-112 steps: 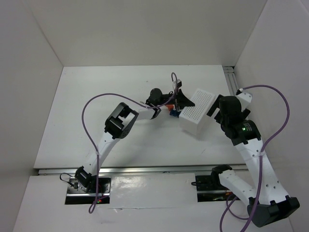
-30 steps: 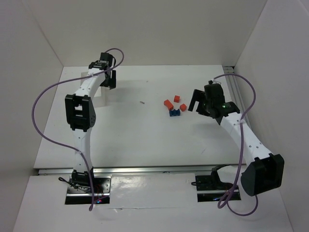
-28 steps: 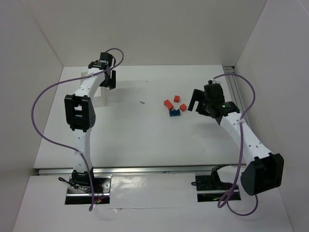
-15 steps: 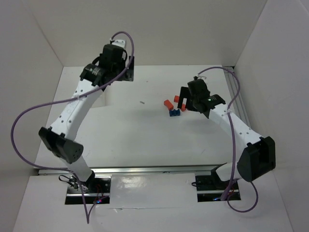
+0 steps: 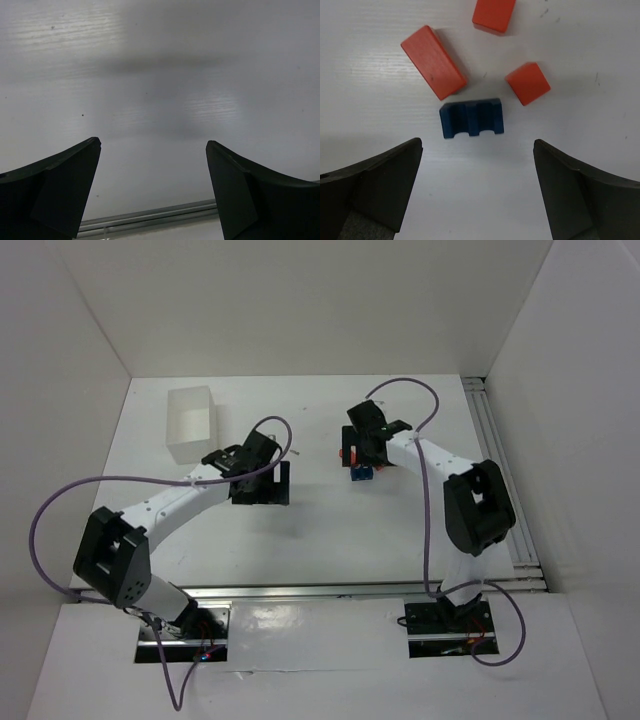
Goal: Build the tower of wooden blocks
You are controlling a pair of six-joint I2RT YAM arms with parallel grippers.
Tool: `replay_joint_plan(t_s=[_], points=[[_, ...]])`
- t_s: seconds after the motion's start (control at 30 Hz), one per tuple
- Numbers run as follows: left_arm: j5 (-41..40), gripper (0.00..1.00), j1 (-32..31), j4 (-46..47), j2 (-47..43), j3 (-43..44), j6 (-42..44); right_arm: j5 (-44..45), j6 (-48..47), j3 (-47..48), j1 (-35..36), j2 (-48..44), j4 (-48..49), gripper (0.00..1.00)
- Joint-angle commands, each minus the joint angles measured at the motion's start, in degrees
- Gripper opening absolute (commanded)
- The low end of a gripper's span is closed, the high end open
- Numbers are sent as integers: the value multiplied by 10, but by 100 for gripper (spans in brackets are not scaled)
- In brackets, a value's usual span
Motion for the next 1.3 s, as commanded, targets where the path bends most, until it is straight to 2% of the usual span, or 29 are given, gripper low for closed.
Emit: replay_joint_plan(t_s=[0.0,0.13,0.3,0.43,0.67,0.77,0.93,1.1,1.13,1.27], points=[[20,100,-4,76,-54,-10,-42,3,-31,58,8,39,45,99],[20,100,-9,82,-54,-18,-49,-3,-62,64,13,68,63,94],[14,100,-14,82,-36,-18,-49,-20,-90,82,13,90,91,79],[8,100,-15,82,-24,-18,-43,-37,-105,106,13,130,91,72],[8,100,-15,82,-18,-23,-43,-48,-110,130,13,166,97,68],[8,100,-15,82,-13,-23,-38,-48,-110,135,13,178,97,63],[2,100,-15,82,-13,-23,-38,-48,-110,141,13,178,97,56],[-3,100,-15,82,-13,-23,-38,-48,-110,135,13,173,97,44],[-3,100,-15,82,-13,-23,-38,-56,-110,135,13,166,97,41],[-20,100,-15,71,-18,-23,-38,-125,-103,141,7,150,97,41]])
